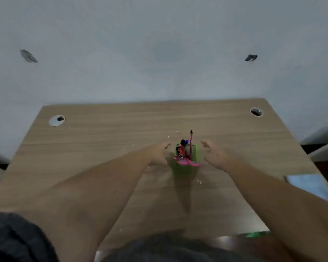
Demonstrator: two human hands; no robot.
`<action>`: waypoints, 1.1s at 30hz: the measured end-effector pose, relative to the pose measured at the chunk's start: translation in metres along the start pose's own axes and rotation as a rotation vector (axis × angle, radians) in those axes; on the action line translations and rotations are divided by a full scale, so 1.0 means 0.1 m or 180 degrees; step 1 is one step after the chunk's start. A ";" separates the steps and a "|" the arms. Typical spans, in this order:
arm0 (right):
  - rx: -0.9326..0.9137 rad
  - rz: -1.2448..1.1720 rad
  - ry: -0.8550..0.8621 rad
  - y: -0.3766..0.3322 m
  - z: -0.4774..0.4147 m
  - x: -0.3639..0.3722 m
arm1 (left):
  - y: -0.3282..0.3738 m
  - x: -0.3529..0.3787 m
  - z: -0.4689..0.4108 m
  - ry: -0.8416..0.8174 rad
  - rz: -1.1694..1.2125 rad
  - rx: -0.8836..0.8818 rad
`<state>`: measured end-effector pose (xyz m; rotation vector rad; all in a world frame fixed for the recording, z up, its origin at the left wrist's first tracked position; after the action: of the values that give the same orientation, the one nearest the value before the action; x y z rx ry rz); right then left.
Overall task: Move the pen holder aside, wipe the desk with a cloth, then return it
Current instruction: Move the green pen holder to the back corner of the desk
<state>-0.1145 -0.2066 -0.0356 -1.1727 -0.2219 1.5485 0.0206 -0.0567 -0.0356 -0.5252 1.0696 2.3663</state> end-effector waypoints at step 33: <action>-0.0957 -0.0538 -0.1204 -1.49 -0.70 0.81 | -0.90 -0.83 0.52 0.1134 0.1887 0.0079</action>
<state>0.0437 -0.1162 -0.0131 -1.0465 -0.8082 1.6115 0.1322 0.0125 -0.0124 -0.7177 1.5902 2.8231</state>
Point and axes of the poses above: each hand's wrist, its own z-axis away from the middle knuckle, its own x-axis out of the palm, y = z × x, the point moved 7 cm from there along -z, towards the middle knuckle, and after that the axes turned 11 degrees about -y, right-handed, at the moved point
